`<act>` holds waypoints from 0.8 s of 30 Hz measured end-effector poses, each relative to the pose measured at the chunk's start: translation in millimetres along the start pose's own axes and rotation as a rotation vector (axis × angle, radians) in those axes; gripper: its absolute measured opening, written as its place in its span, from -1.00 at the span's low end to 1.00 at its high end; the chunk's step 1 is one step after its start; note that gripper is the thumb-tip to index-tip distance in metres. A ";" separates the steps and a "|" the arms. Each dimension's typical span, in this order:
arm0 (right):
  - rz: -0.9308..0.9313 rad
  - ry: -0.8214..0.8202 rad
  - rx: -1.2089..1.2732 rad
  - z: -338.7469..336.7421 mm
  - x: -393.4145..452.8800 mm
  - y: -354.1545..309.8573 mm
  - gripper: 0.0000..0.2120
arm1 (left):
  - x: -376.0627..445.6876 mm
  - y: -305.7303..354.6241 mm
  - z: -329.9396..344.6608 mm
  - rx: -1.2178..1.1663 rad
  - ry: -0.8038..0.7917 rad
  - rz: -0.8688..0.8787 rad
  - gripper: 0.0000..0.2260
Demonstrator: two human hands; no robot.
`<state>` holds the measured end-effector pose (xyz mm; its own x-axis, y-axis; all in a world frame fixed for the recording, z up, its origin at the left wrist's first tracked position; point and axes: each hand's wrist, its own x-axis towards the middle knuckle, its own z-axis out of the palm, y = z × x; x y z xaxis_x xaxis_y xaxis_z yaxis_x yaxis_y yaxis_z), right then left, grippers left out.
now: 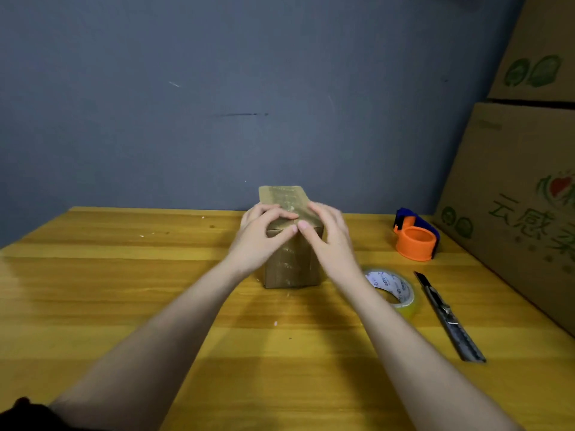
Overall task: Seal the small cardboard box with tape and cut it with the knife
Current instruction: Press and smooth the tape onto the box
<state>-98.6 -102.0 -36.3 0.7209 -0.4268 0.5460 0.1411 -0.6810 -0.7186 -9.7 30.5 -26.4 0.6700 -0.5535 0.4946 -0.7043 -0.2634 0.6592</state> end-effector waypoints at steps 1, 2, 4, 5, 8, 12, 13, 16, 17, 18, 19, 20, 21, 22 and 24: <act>0.001 -0.045 0.025 1.5 1.0 2.5 -0.66 | -0.1 -0.1 4.8 0.012 0.033 -0.002 -0.82; -0.001 -0.056 0.050 2.4 1.1 6.6 -0.70 | -0.8 -0.4 8.8 0.017 0.057 -0.002 -0.82; -0.021 -0.033 0.060 2.5 -0.4 11.9 -0.74 | -2.4 -1.7 14.6 0.018 0.083 0.000 -0.80; -0.033 -0.022 0.038 2.5 -1.1 12.7 -0.74 | -3.1 -2.4 16.0 0.028 0.092 0.007 -0.79; -0.062 -0.013 -0.064 4.8 -2.3 15.9 -0.72 | -5.0 -4.9 18.9 0.081 0.139 0.039 -0.75; -0.106 -0.021 -0.082 5.0 -5.2 19.4 -0.70 | -7.7 -8.6 21.4 0.075 0.183 0.067 -0.61; -0.110 -0.032 -0.088 3.9 -5.3 20.4 -0.69 | -7.9 -9.8 22.3 0.070 0.190 0.073 -0.61; -0.139 -0.079 -0.125 -2.2 -4.8 21.4 -0.65 | -8.0 -12.4 22.1 0.091 0.202 0.108 -0.61; -0.149 -0.099 -0.146 -4.5 -4.6 21.7 -0.64 | -8.2 -13.5 21.8 0.110 0.198 0.124 -0.61; -0.156 -0.121 -0.166 -6.6 -4.6 22.5 -0.62 | -8.7 -15.2 21.7 0.130 0.190 0.139 -0.60; -0.159 -0.143 -0.183 -8.9 -4.5 23.2 -0.61 | -9.3 -16.6 21.9 0.145 0.180 0.151 -0.59; -0.161 -0.165 -0.199 -11.4 -4.2 22.7 -0.59 | -10.3 -17.1 21.8 0.154 0.170 0.161 -0.57; -0.160 -0.189 -0.221 -13.5 -3.5 22.2 -0.57 | -11.4 -17.8 22.3 0.158 0.160 0.167 -0.55; -0.161 -0.210 -0.247 -15.1 -3.0 21.4 -0.55 | -12.8 -18.1 23.0 0.164 0.151 0.171 -0.52; -0.163 -0.228 -0.285 -17.9 -2.8 20.7 -0.51 | -14.6 -17.9 23.7 0.177 0.140 0.169 -0.49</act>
<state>-109.8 -125.6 -45.0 0.8414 -0.1780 0.5103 0.0953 -0.8805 -0.4643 -12.5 24.5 -58.9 0.5568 -0.4899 0.6708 -0.8306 -0.3177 0.4574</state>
